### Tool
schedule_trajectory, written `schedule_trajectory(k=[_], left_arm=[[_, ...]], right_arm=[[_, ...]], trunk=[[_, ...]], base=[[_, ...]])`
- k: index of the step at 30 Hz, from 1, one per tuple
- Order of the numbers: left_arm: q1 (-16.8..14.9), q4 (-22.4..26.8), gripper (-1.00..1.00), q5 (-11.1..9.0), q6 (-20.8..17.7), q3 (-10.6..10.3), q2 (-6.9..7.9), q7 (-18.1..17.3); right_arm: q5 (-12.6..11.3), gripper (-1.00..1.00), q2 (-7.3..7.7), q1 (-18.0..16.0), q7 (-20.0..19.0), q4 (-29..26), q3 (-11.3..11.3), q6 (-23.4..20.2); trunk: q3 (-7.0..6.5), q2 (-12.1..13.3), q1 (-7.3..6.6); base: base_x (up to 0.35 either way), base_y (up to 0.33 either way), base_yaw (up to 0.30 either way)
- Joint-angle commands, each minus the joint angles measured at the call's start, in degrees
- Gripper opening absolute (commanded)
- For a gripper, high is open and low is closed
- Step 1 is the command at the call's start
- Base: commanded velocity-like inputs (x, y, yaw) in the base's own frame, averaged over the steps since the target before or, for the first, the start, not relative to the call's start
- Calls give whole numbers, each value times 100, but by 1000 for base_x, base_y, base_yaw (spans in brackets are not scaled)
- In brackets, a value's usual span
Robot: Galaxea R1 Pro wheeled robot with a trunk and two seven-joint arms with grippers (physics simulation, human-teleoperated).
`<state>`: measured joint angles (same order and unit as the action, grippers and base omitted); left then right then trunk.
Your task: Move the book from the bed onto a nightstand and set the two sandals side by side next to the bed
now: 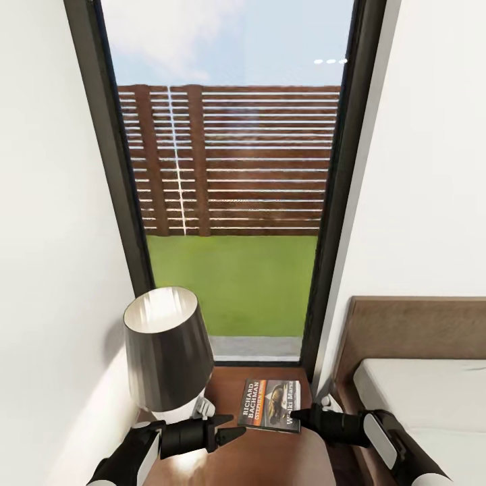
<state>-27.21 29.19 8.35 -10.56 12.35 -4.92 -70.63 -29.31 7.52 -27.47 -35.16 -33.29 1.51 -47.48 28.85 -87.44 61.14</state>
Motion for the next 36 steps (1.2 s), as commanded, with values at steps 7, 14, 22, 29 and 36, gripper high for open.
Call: schedule_trajectory(k=[7,14,22,29,36], left_arm=[[-4,7,100,52,-60,49,-9,-39],[-4,8,100,52,-60,49,-9,-39],[-4,6,100,52,-60,49,-9,-39],[-4,7,100,52,-60,49,-9,-40],[-4,6,100,52,-60,49,-9,-39]], right_arm=[[-6,-100,0,-4,-17,-2,16,-33],[-5,-100,3,-4,-17,-2,16,-33],[-8,-100,2,-4,-17,-2,16,-33],[-6,-100,3,-4,-17,-2,16,-33],[-4,-100,3,-4,-17,-2,16,-33]], trunk=[[132,-286,154],[258,-566,308],[402,-887,484],[527,-1168,637],[653,-1449,791]], base=[[0,0,0],[0,0,0],[0,0,0],[0,0,0],[0,0,0]])
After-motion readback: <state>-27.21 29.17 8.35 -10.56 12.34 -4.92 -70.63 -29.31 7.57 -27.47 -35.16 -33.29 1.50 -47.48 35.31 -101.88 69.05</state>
